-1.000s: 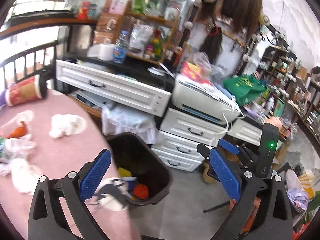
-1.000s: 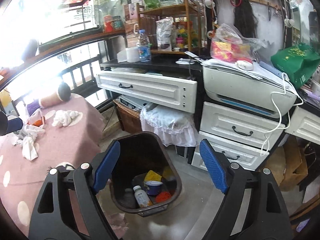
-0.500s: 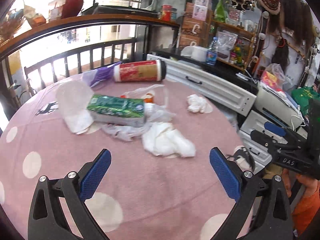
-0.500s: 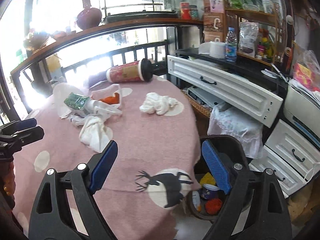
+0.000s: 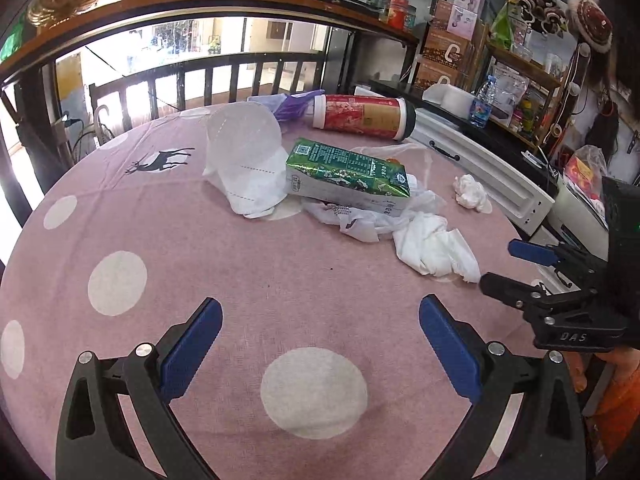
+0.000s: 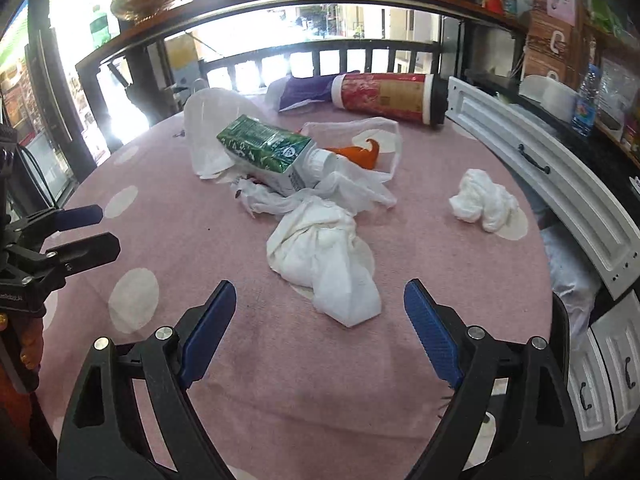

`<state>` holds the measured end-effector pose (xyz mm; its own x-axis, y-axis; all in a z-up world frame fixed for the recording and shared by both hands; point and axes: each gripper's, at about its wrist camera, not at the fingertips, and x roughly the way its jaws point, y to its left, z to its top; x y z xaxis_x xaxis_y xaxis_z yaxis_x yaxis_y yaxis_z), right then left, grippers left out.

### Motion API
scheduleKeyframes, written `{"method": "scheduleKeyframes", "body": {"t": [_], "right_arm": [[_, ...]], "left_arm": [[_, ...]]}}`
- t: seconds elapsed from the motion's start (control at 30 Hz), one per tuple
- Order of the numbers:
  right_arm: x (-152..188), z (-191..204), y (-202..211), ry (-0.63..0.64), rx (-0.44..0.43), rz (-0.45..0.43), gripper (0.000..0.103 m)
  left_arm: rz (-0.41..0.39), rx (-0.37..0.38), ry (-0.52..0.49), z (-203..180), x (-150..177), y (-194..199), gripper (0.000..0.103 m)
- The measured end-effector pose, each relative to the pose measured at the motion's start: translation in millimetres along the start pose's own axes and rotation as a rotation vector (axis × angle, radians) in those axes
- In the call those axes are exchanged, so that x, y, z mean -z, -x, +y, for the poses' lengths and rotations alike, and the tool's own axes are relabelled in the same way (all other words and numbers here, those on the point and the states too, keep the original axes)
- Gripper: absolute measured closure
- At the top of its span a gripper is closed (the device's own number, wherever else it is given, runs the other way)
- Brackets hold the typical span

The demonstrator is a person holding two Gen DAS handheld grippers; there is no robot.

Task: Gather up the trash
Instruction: 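Grasp the white tissue with the right tool while the left tool grasps the white face mask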

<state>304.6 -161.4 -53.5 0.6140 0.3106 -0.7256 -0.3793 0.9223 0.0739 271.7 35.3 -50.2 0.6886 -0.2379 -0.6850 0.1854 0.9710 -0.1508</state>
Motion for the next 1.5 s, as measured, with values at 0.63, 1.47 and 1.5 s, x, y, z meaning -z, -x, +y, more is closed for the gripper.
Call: {"method": "scheduleKeyframes", "body": {"t": [0.63,1.47,1.5], "right_arm": [[-18,13,-60,0.066,0.042,0.136,0.072],[-5,7,-3,0.028,0.048,0.029,0.084],[-5,7,-4,0.026,0.045,0.03,0.084]], "left_arm": [[0.012,0.069,0.033,49,-4,-6,0.006],[-0.022,0.019,0.134,90,-95,-63,0.007],[-0.029,-0.006,0.127,90,-99,-66,0.007]]}}
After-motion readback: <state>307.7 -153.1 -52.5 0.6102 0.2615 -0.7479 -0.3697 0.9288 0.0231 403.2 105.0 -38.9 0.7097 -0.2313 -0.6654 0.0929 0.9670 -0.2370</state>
